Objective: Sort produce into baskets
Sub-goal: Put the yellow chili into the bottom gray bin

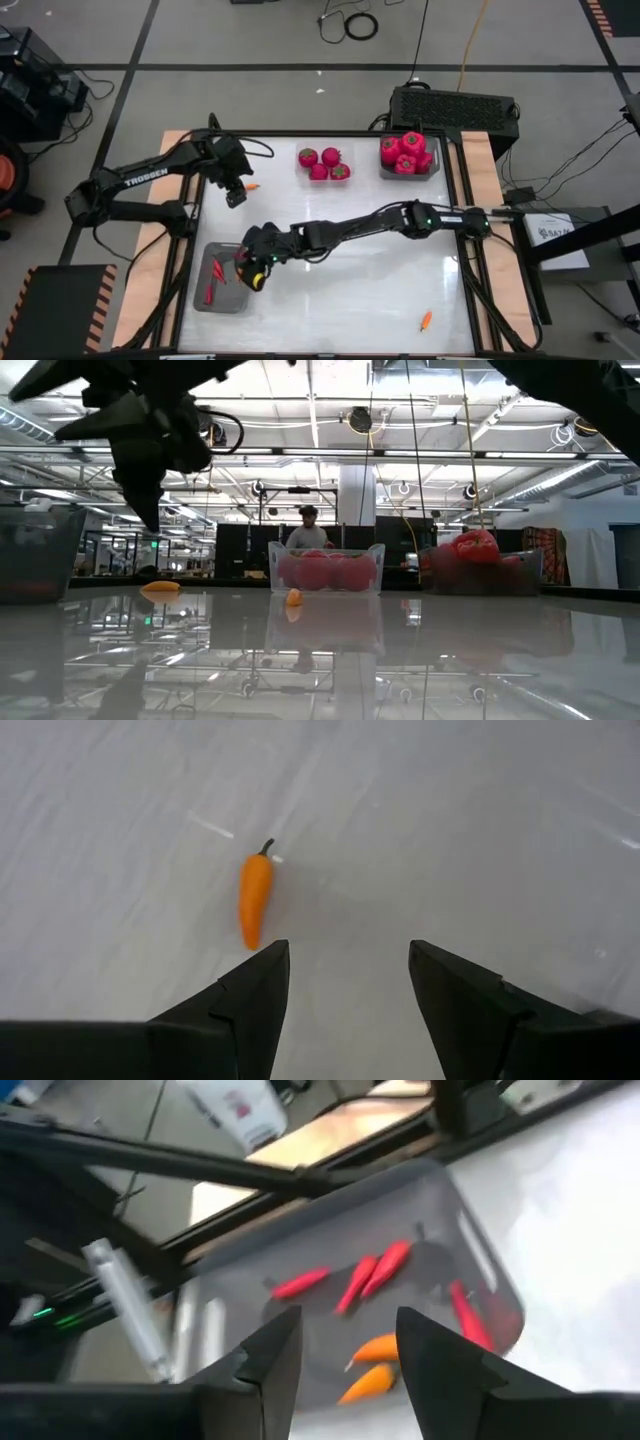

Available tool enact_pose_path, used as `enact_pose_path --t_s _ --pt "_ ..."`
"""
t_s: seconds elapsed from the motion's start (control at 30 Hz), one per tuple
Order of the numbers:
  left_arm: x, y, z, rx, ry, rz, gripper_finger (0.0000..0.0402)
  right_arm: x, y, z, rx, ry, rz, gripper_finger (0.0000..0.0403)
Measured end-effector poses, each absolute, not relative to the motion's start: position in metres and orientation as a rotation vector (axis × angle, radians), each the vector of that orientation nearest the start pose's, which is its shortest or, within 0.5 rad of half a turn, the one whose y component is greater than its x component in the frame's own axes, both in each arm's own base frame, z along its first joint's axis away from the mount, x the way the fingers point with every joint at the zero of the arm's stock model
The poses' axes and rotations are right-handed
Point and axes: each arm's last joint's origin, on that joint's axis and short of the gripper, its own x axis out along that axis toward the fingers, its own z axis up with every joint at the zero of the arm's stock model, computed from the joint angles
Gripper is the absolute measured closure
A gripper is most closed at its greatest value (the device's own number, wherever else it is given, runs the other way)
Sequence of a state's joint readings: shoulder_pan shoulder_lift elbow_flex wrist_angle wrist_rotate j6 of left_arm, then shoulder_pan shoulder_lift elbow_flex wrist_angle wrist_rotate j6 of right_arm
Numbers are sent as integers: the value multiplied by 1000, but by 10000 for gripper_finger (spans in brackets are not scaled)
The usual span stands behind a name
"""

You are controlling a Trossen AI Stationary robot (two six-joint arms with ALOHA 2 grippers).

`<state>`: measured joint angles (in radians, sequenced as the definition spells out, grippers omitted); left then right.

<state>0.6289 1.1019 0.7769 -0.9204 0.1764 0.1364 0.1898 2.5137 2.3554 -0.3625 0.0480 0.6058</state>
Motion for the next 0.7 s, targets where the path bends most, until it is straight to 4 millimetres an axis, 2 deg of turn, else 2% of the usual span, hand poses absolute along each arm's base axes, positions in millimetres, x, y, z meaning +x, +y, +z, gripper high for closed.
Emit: enact_pose_path --t_s 0.2,0.4,0.5,0.7 --pt "162 114 209 -370 1258 344 187 539 96 258 619 680 -5 247" --pt "181 130 185 -315 1300 378 187 516 99 293 614 728 -8 248" --pt "187 134 176 -313 1317 384 187 509 103 301 607 737 -7 248" --pt "192 141 160 -303 1366 387 187 501 115 305 612 768 0 248"
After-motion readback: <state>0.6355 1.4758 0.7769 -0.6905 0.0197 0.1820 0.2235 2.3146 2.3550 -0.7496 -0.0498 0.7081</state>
